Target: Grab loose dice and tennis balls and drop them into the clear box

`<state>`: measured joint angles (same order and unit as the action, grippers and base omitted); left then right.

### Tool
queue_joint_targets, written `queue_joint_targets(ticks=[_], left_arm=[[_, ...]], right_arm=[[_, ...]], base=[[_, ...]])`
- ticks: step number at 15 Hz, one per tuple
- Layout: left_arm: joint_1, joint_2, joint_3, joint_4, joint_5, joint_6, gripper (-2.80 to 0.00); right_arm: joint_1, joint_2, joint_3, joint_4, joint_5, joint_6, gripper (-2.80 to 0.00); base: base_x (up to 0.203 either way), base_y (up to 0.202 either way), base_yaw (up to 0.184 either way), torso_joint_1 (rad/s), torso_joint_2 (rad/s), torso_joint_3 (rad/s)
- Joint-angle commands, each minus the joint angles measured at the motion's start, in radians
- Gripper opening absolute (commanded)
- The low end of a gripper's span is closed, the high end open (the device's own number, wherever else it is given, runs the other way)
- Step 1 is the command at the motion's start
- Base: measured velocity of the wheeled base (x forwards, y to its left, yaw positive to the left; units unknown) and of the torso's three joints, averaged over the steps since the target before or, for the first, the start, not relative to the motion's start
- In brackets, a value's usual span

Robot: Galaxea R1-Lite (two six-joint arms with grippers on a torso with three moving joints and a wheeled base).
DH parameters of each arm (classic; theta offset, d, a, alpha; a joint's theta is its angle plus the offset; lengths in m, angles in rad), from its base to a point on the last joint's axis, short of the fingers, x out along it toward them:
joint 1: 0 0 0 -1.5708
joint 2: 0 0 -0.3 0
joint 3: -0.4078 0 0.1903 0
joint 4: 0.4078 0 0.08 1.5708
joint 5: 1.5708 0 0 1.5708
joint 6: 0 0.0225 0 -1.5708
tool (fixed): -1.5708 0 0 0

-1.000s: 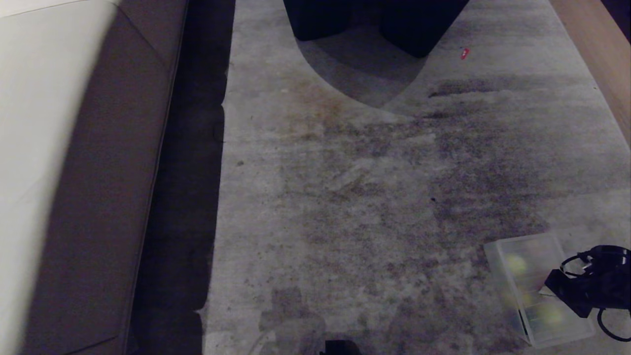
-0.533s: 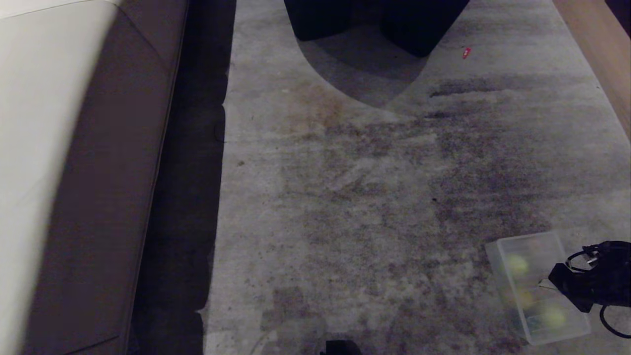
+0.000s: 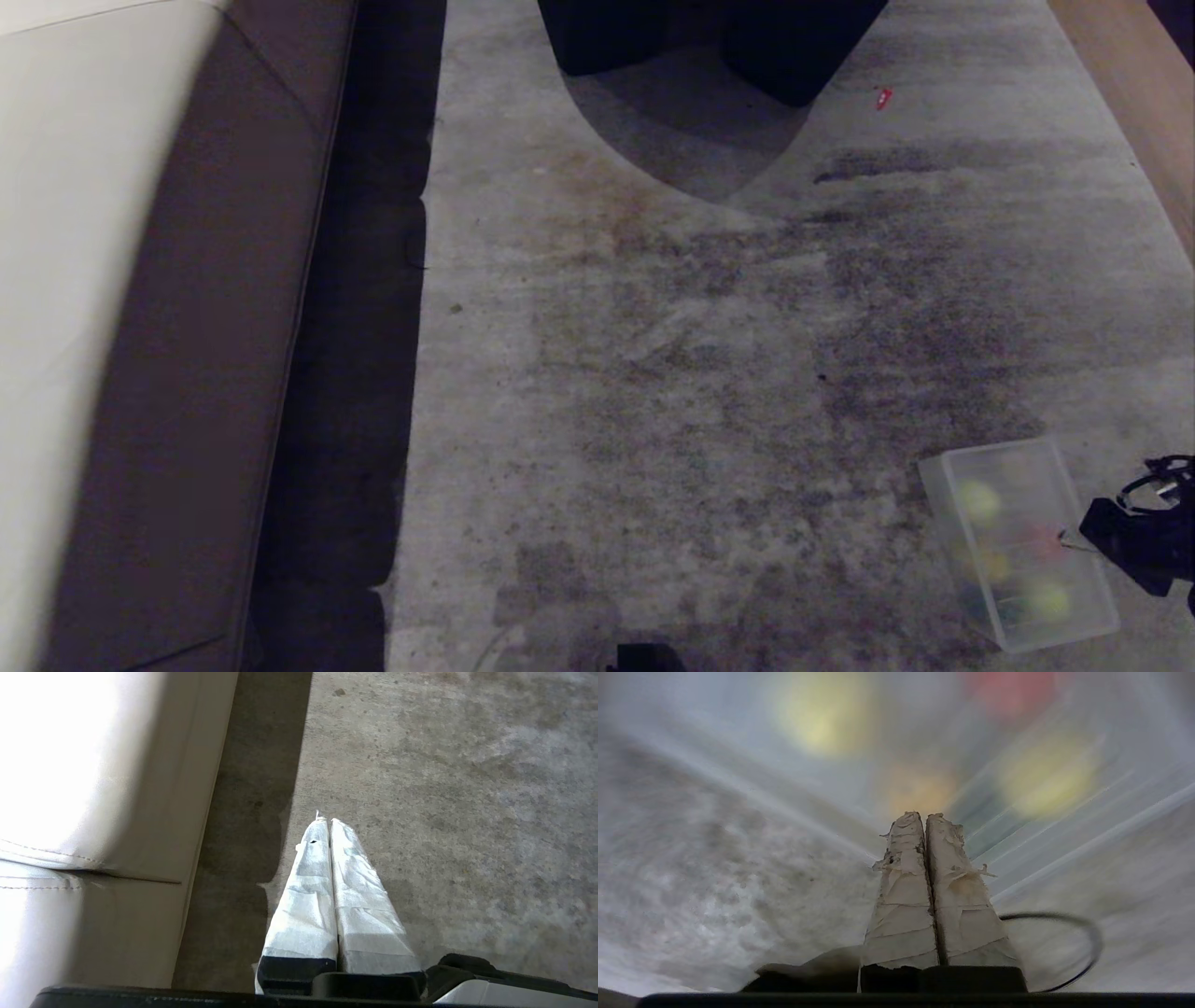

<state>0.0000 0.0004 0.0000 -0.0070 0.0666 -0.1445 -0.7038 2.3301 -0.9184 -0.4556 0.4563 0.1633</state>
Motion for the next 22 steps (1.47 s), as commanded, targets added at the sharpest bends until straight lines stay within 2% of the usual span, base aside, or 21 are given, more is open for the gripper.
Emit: queue_joint_targets(ticks=[1,4,6,10,12,16,20,22], left_arm=[[0.000,0.001,0.002,-0.001,0.001,-0.001,-2.80],[0.000,0.001,0.002,0.000,0.000,-0.001,-2.80],[0.000,0.001,0.002,0.001,0.001,-0.001,-2.80],[0.000,0.000,0.002,0.000,0.001,-0.001,-2.80],[0.000,0.000,0.002,-0.001,0.001,-0.001,-2.80],[0.000,0.001,0.002,-0.001,0.001,-0.001,-2.80],[0.000,0.001,0.002,-0.001,0.001,-0.001,-2.80],[0.000,0.000,0.002,-0.001,0.001,-0.001,-2.80]], right_arm=[[0.000,-0.223,0.054,0.037,0.031,-0.099,-2.80],[0.014,-0.551,0.148,0.211,0.103,-0.243,-2.80],[0.039,-0.775,0.234,0.323,0.146,-0.307,-2.80],[0.136,-1.213,0.490,0.416,0.170,-0.343,-2.80],[0.227,-1.424,0.617,0.433,0.116,-0.326,-2.80],[0.475,-1.772,0.806,0.449,-0.026,-0.187,-2.80],[0.630,-1.993,0.871,0.436,-0.201,-0.124,-2.80],[0.649,-2.061,0.901,0.383,-0.354,-0.119,-2.80]], base=[[0.000,0.000,0.000,0.000,0.00,0.000],[0.000,0.000,0.000,0.000,0.00,0.000],[0.000,0.000,0.000,0.000,0.00,0.000],[0.000,0.000,0.000,0.000,0.00,0.000],[0.000,0.000,0.000,0.000,0.00,0.000],[0.000,0.000,0.000,0.000,0.00,0.000],[0.000,0.000,0.000,0.000,0.00,0.000],[0.000,0.000,0.000,0.000,0.00,0.000]])
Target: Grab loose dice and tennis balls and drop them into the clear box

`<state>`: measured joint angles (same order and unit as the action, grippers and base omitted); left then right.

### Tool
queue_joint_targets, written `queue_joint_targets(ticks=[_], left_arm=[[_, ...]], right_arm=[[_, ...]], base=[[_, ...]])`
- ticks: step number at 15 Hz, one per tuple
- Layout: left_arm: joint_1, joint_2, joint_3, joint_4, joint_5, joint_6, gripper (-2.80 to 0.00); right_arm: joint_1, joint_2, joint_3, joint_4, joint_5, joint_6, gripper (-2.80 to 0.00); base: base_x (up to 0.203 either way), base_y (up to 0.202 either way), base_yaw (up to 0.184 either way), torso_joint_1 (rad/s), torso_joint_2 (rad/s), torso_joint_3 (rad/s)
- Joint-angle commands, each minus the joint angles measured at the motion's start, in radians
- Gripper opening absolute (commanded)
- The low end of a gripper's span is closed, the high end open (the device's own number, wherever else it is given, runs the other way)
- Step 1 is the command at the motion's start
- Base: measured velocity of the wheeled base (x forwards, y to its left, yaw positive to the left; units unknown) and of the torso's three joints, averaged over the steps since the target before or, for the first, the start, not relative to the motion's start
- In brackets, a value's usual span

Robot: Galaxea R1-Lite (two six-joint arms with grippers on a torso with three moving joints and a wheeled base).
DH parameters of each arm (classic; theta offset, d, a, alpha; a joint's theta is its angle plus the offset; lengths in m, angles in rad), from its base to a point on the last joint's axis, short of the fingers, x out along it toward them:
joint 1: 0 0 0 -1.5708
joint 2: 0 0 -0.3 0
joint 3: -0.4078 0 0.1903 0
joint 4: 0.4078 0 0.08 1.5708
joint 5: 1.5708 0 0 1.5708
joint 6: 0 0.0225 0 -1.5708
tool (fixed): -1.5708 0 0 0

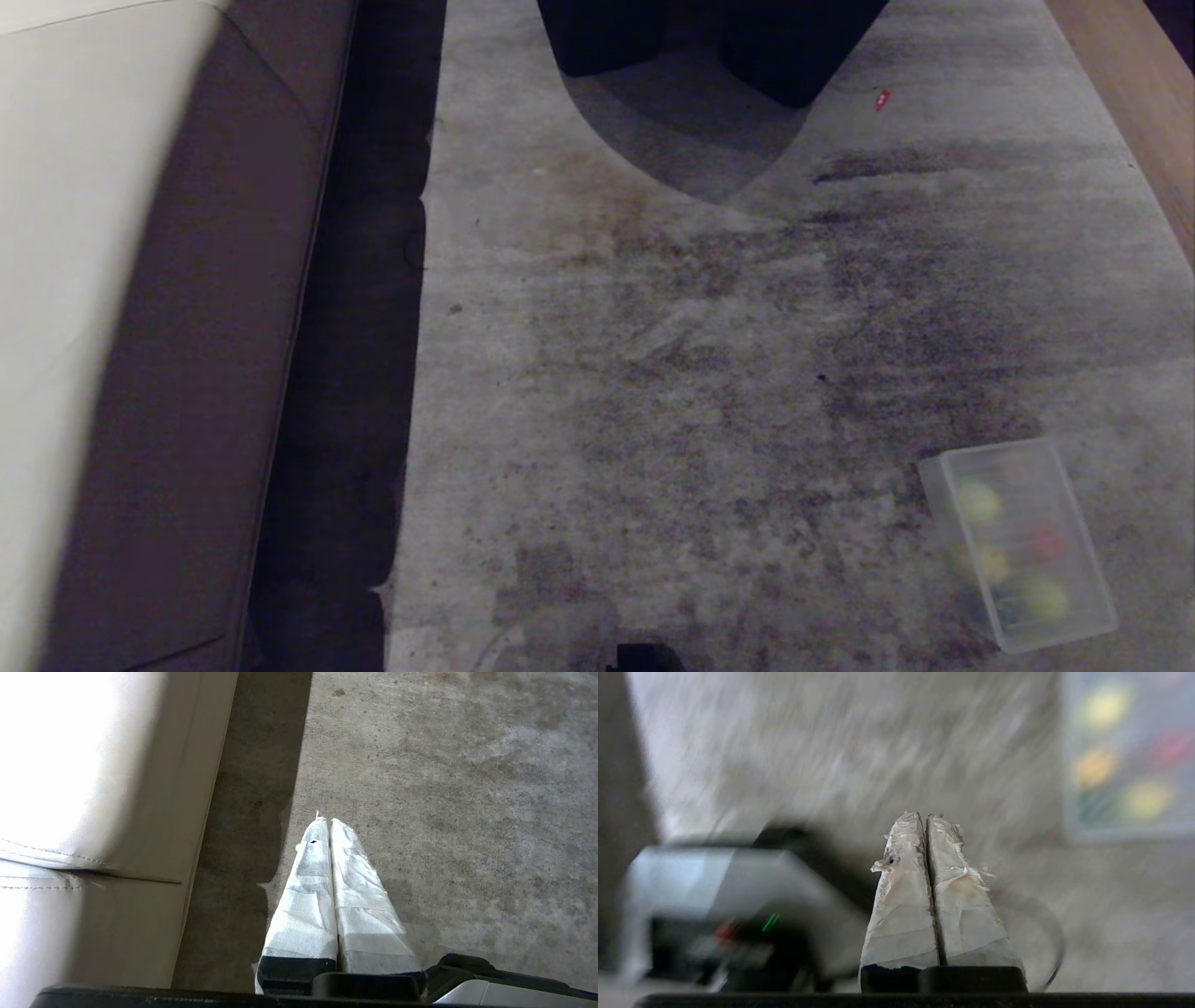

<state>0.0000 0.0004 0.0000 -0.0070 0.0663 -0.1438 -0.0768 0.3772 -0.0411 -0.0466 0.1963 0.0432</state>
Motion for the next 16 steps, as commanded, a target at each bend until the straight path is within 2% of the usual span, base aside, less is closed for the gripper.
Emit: queue_joint_targets(ticks=[1,2,7,16], left_arm=[[0.000,0.001,0.002,-0.001,0.001,-0.002,-2.80],[0.000,0.001,0.002,0.000,0.001,-0.002,-2.80],[0.000,0.001,0.001,-0.001,0.001,-0.002,-2.80],[0.000,0.001,0.002,0.000,0.001,-0.002,-2.80]], right_arm=[[0.025,-0.109,0.044,-0.042,-0.169,0.003,-2.80],[0.031,-0.118,0.050,-0.005,-0.196,0.004,-2.80],[0.078,-0.386,0.052,0.023,-0.205,0.000,-2.80],[0.084,-0.377,0.052,0.025,-0.207,0.004,-2.80]], base=[[0.000,0.000,0.000,0.000,0.00,0.000],[0.000,0.000,0.000,0.000,0.00,0.000],[0.000,0.000,0.000,0.000,0.00,0.000],[0.000,0.000,0.000,0.000,0.00,0.000]])
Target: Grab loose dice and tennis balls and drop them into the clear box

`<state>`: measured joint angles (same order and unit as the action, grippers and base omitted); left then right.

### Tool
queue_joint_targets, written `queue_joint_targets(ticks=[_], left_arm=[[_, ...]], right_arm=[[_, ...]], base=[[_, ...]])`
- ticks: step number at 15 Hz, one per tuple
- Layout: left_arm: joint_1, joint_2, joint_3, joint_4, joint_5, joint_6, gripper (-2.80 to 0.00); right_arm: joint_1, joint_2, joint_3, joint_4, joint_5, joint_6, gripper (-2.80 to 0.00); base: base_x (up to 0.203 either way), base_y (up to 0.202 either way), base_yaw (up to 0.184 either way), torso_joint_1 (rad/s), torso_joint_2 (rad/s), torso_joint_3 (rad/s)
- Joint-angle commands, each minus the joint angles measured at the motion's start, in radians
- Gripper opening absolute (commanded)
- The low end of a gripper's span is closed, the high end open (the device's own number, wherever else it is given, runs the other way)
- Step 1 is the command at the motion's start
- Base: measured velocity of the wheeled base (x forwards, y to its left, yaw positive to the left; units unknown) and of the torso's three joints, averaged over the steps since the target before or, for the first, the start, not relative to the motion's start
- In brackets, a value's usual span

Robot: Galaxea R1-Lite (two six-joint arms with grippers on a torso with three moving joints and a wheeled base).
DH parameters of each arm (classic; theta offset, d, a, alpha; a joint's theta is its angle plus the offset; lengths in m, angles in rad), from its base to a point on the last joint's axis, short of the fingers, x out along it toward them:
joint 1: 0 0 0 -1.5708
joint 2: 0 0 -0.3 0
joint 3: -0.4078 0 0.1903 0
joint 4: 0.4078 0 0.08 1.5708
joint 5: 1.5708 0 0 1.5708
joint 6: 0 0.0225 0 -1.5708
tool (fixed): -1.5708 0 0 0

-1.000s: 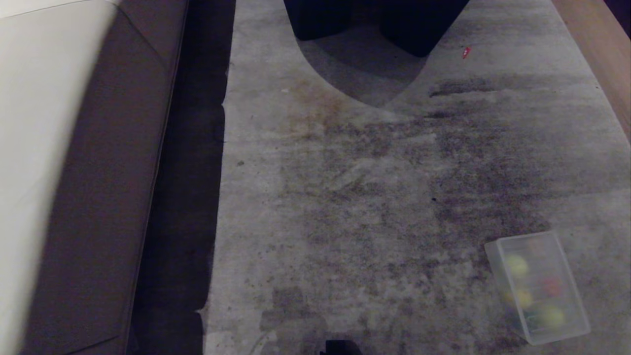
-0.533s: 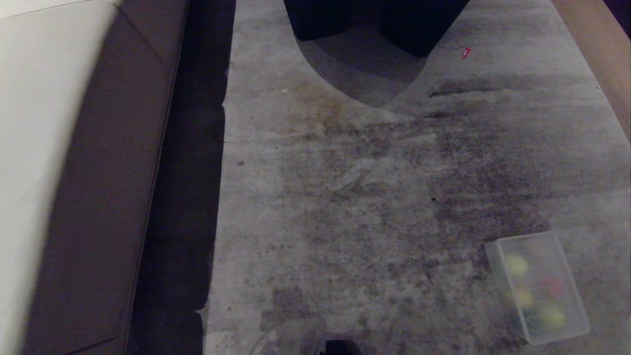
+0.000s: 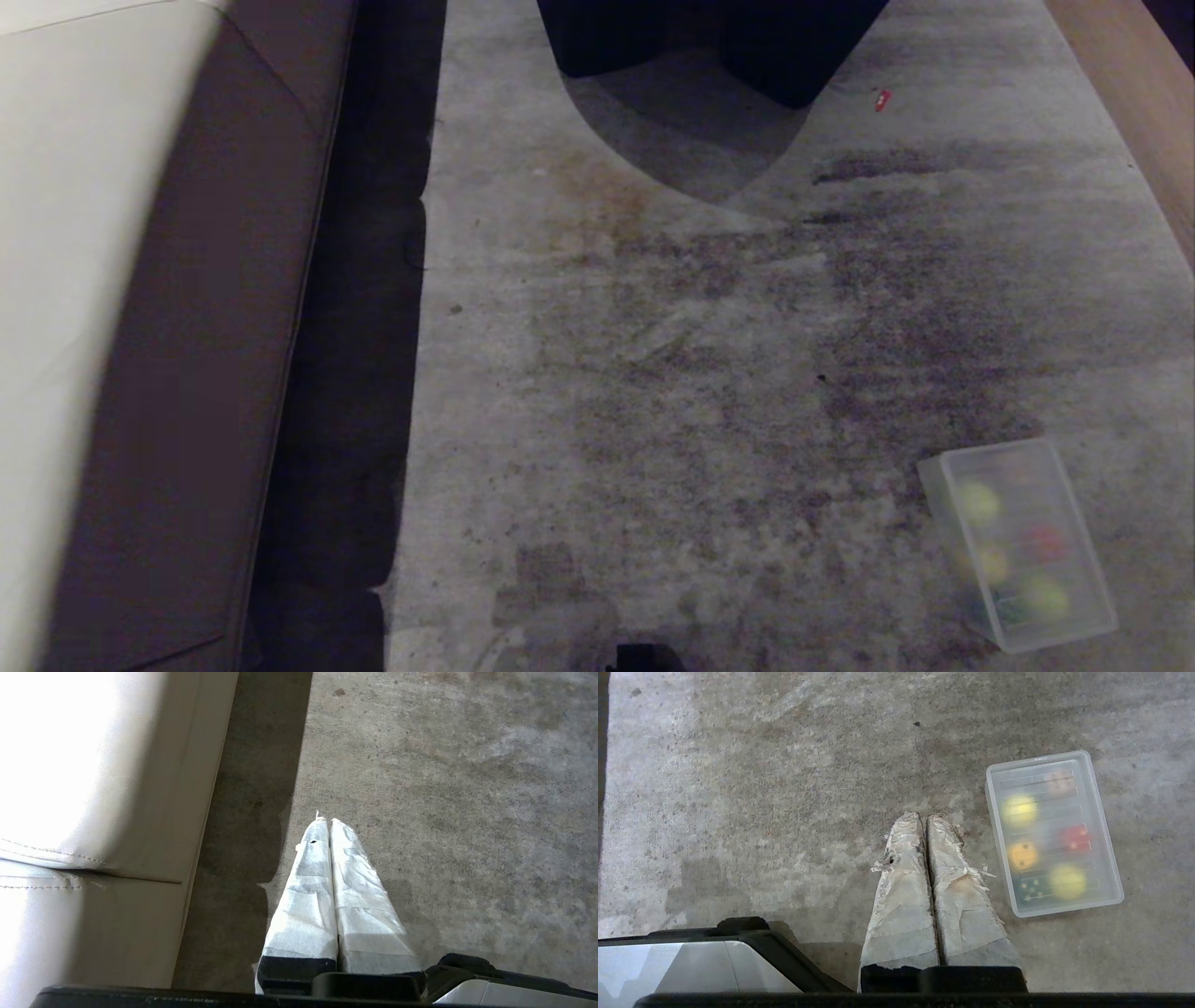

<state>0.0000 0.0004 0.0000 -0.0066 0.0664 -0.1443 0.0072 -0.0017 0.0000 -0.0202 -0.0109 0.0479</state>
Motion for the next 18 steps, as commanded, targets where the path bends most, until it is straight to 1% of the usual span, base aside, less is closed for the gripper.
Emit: queue_joint_targets(ticks=[1,8,18], left_arm=[[0.000,0.001,0.002,-0.001,0.001,-0.001,-2.80],[0.000,0.001,0.002,-0.001,0.001,-0.001,-2.80],[0.000,0.001,0.002,-0.001,0.001,-0.005,-2.80]], right_arm=[[0.000,0.002,0.011,-0.001,0.000,0.000,-2.80],[0.000,0.002,0.011,-0.001,0.000,0.000,-2.80],[0.000,0.002,0.011,-0.001,0.000,0.000,-2.80]], base=[[0.000,0.000,0.000,0.000,0.00,0.000],[0.000,0.000,0.000,0.001,0.00,0.026],[0.000,0.000,0.000,0.002,0.00,0.198]])
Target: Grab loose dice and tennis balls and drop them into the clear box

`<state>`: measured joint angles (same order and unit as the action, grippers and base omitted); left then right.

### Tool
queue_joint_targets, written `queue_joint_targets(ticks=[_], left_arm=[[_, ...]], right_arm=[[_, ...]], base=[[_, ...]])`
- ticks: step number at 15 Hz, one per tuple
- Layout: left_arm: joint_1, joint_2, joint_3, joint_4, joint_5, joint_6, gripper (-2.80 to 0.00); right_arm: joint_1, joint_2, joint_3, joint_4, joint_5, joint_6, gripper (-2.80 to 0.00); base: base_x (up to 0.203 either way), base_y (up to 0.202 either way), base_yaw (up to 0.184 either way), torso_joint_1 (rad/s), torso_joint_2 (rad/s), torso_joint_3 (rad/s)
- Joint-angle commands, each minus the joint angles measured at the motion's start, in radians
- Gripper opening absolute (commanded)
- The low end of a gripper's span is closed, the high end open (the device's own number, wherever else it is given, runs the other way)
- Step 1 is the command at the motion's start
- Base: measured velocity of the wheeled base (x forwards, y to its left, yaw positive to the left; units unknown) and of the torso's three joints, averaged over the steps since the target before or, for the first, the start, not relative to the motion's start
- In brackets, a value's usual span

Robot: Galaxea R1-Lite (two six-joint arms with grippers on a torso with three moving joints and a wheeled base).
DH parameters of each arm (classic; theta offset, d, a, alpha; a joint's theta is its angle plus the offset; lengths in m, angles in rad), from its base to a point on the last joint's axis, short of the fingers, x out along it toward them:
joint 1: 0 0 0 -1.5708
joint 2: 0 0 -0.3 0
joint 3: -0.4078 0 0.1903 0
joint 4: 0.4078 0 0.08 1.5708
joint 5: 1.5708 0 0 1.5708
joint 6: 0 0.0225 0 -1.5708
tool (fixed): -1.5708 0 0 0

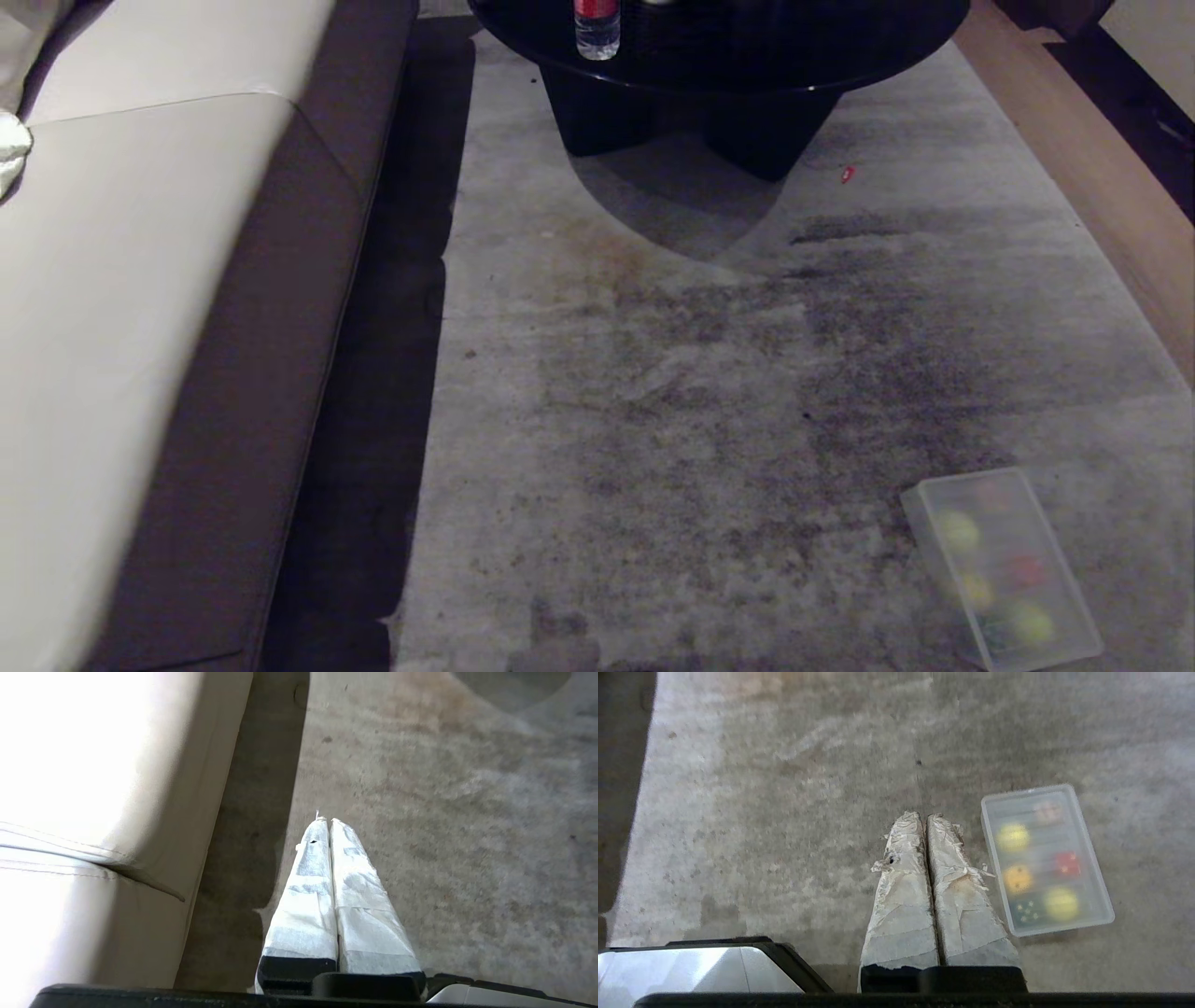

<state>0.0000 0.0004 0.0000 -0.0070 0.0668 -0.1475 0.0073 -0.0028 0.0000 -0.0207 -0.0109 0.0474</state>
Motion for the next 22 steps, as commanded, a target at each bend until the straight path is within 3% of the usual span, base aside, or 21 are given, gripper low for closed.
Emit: queue_joint_targets(ticks=[1,22], left_arm=[[0.000,0.001,0.002,-0.001,0.001,-0.003,-2.80],[0.000,0.001,0.000,-0.001,0.001,-0.003,-2.80]], right_arm=[[0.000,0.003,0.011,-0.001,0.000,0.000,-2.80],[0.000,0.003,0.011,-0.001,0.000,0.000,-2.80]], base=[[0.000,0.000,0.000,0.002,0.00,0.205],[0.000,0.000,0.000,0.004,0.00,0.201]])
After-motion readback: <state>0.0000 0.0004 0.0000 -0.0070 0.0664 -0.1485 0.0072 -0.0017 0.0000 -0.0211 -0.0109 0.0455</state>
